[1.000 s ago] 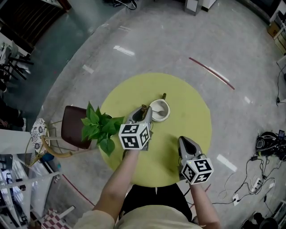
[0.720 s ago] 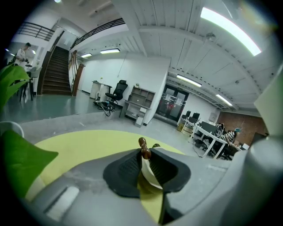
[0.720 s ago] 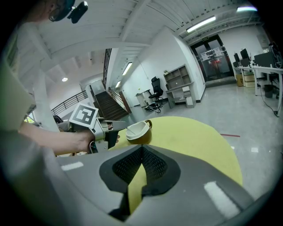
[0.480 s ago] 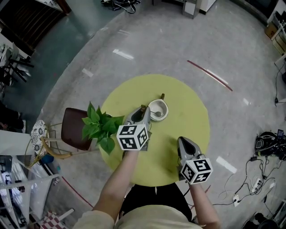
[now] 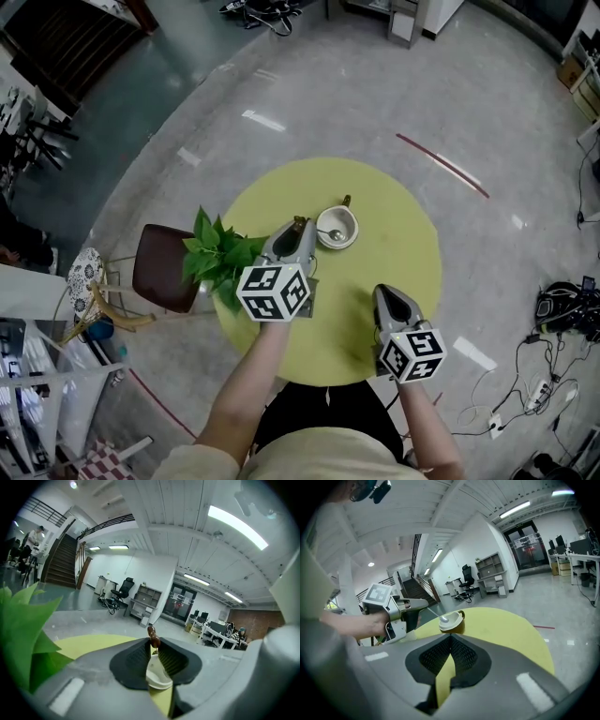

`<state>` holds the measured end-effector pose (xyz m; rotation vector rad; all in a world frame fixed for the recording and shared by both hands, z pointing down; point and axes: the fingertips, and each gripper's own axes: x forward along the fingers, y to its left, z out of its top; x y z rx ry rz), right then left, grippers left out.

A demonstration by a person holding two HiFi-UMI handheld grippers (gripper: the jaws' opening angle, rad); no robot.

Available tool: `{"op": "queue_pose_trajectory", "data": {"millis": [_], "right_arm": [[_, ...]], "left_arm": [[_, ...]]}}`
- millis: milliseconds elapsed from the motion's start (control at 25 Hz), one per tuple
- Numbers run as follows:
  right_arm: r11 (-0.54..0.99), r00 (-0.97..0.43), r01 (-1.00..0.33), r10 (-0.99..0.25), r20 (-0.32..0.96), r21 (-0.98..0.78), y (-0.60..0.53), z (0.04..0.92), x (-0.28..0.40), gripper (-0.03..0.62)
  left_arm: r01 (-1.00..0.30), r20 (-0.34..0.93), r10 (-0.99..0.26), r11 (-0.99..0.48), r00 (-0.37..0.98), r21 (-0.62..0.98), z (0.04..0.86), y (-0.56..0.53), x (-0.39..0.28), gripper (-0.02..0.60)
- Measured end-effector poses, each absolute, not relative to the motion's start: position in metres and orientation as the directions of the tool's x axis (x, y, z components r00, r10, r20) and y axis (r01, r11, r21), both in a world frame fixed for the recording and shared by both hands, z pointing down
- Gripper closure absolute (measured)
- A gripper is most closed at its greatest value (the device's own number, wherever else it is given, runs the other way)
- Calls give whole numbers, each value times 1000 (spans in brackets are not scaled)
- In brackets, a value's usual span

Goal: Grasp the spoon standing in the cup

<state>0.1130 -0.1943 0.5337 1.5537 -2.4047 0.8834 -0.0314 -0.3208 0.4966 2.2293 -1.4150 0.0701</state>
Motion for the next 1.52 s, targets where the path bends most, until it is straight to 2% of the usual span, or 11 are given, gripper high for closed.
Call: {"op": "queue_pose_trajectory", "data": {"millis": [1000, 1520], "right_arm": [[361, -473, -868, -810, 348, -341, -171, 492, 83, 592], [359, -460, -875, -826, 327, -324, -151, 482, 74, 594]], "left_arm": [[-861, 329, -806, -393, 492, 323, 476, -239, -52, 528], [-849, 362, -776, -410, 517, 333, 493, -198, -52, 528]]}}
